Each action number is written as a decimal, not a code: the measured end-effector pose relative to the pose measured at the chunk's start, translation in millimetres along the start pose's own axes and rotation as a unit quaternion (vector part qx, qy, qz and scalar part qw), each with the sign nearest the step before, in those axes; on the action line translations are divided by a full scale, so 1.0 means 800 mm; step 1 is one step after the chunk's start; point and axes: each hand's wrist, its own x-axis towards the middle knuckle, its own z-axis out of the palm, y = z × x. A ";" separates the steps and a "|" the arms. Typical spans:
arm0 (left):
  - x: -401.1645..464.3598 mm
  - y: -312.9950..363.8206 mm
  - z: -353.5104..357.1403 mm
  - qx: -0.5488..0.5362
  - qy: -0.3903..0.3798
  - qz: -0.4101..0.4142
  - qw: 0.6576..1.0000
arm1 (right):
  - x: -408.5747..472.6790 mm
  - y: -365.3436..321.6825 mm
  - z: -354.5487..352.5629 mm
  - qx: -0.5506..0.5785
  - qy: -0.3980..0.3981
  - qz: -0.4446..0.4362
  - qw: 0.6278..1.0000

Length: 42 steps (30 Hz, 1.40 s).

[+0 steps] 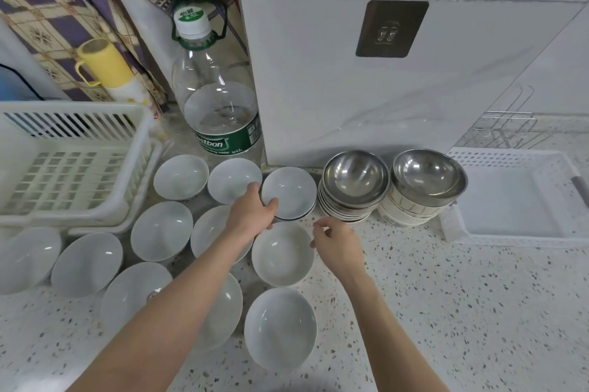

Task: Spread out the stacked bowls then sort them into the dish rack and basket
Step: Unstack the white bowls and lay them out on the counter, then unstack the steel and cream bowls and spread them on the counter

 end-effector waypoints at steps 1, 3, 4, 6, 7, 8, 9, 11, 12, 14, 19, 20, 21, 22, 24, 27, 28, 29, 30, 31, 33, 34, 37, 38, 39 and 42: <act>0.004 -0.001 0.002 0.009 0.000 0.001 1.000 | 0.000 0.001 0.001 -0.001 -0.003 0.002 1.000; 0.011 -0.003 0.004 0.006 0.001 0.006 1.000 | 0.001 0.005 0.002 0.006 -0.005 0.009 1.000; 0.013 -0.005 0.004 0.000 0.002 0.011 1.000 | 0.001 0.007 0.003 0.011 -0.004 0.014 1.000; 0.016 -0.008 0.004 -0.016 -0.003 0.015 1.000 | 0.000 0.011 0.005 0.023 -0.001 0.022 0.999; 0.016 -0.008 0.004 -0.027 -0.007 0.015 0.999 | 0.000 0.012 0.005 0.027 0.001 0.024 0.999; 0.017 -0.007 0.004 -0.039 -0.011 0.017 0.999 | -0.001 0.013 0.006 0.031 0.003 0.024 0.999; 0.017 -0.005 0.004 -0.050 -0.014 0.020 0.998 | -0.001 0.014 0.006 0.034 0.007 0.025 0.999; 0.019 -0.002 0.002 -0.064 -0.015 0.020 0.998 | -0.003 0.014 0.007 0.040 0.010 0.027 0.999; 0.019 -0.001 0.001 -0.068 -0.015 0.019 0.997 | -0.003 0.014 0.006 0.043 0.011 0.027 0.999; 0.019 0.000 0.000 -0.073 -0.017 0.022 0.997 | -0.005 0.013 0.004 0.053 0.016 0.026 0.998; 0.018 0.001 -0.001 -0.130 -0.019 0.006 0.991 | -0.014 0.012 -0.011 0.097 0.062 0.015 0.993; 0.018 0.001 -0.001 -0.138 -0.021 0.000 0.990 | -0.017 0.011 -0.015 0.110 0.078 0.014 0.991; 0.017 0.000 -0.003 -0.144 -0.022 -0.005 0.989 | -0.021 0.010 -0.019 0.120 0.100 0.011 0.988; 0.017 0.000 -0.005 -0.151 -0.020 -0.009 0.988 | -0.024 0.008 -0.023 0.128 0.128 0.007 0.983; 0.013 -0.001 -0.010 -0.175 -0.014 -0.020 0.984 | -0.031 0.005 -0.033 0.150 0.200 -0.002 0.968; 0.004 -0.002 -0.020 -0.243 -0.011 -0.045 0.969 | -0.034 -0.003 -0.052 0.173 0.295 -0.031 0.939; 0.000 -0.002 -0.023 -0.269 -0.013 -0.056 0.961 | -0.032 -0.005 -0.059 0.173 0.306 -0.052 0.935; -0.004 -0.002 -0.027 -0.298 -0.018 -0.065 0.952 | -0.030 -0.007 -0.067 0.160 0.304 -0.073 0.936; -0.009 -0.001 -0.030 -0.326 -0.023 -0.072 0.942 | -0.028 -0.009 -0.073 0.133 0.290 -0.091 0.943; -0.014 -0.001 -0.034 -0.352 -0.027 -0.075 0.933 | -0.025 -0.010 -0.079 0.096 0.268 -0.100 0.953; -0.025 -0.002 -0.038 -0.387 -0.033 -0.072 0.919 | -0.021 -0.010 -0.088 0.020 0.240 -0.105 0.965; -0.031 -0.003 -0.039 -0.399 -0.034 -0.069 0.914 | -0.019 -0.009 -0.090 -0.011 0.236 -0.107 0.966; -0.046 -0.008 -0.037 -0.418 -0.033 -0.065 0.906 | -0.018 -0.008 -0.088 -0.049 0.246 -0.097 0.963; -0.050 -0.010 -0.035 -0.419 -0.030 -0.065 0.905 | -0.018 -0.008 -0.086 -0.037 0.259 -0.080 0.962; -0.053 -0.011 -0.034 -0.421 -0.026 -0.063 0.905 | -0.017 -0.008 -0.085 -0.016 0.274 -0.056 0.960; -0.063 -0.014 -0.030 -0.426 -0.027 -0.060 0.902 | -0.010 -0.010 -0.081 0.028 0.292 0.000 0.956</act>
